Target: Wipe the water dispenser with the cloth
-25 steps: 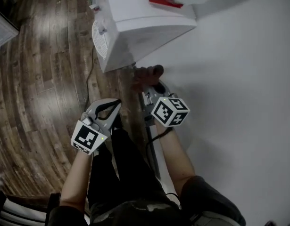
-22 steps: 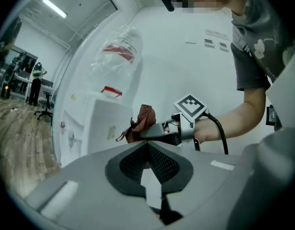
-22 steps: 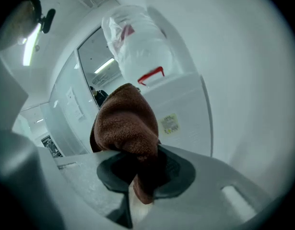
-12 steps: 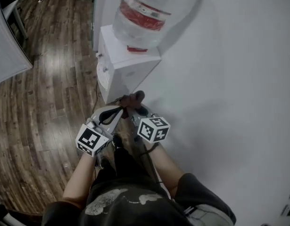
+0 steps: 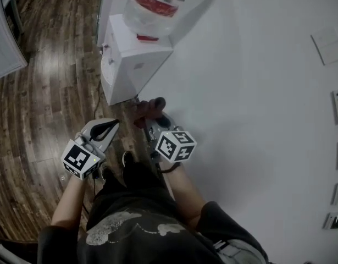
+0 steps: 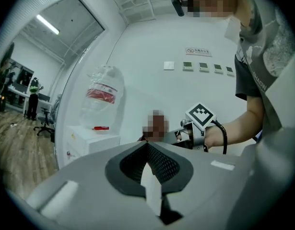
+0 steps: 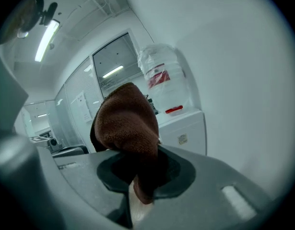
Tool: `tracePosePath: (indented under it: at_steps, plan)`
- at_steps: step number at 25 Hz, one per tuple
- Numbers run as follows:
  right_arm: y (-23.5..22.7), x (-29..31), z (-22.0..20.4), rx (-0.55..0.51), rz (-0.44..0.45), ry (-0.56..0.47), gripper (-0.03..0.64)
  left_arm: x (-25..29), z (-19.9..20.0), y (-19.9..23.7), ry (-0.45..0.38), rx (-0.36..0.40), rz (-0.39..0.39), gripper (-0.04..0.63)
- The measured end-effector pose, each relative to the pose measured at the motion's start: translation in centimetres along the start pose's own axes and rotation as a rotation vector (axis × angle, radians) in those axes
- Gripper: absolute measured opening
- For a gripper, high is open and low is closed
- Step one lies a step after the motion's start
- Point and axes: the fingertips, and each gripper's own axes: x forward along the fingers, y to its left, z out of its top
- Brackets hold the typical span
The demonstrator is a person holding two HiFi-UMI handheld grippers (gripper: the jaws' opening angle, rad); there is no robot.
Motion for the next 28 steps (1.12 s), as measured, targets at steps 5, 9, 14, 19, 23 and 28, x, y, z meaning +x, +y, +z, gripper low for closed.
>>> tracePosePath:
  at_steps: [5,9,14,19,23,28]
  plan:
    - [-1.1,-5.1,-1.8,0.06,-0.02,-0.007,0.06,-2.1,-1.6,-3.4,0.037,-0.012,0.013,0.017]
    - [-1.9,-9.4,-2.9,0.088,-0.006,-0.022,0.06,-3.2,-2.5,-6.9,0.044,-0.017,0.047,0.017]
    - [-2.5,-16.1,-4.8,0.03,0.055,-0.022,0.06,-3.4,-3.2,-14.0,0.044,-0.03,0.054,0.017]
    - [-4.3,-24.4,-8.5,0.048,0.072,-0.021,0.06,-3.0,-5.7,-21.2,0.068,-0.054,0.069,0.017]
    - [-3.9,-30.0,-11.2,0.079,0.088,-0.029,0.06,-4.0,-4.9,-27.8,0.047,-0.064,0.076,0.017]
    - [-3.5,-34.6,-13.7,0.082,0.135,-0.02,0.058,-4.8,-5.8,-34.7,0.04,-0.058,0.072,0.018]
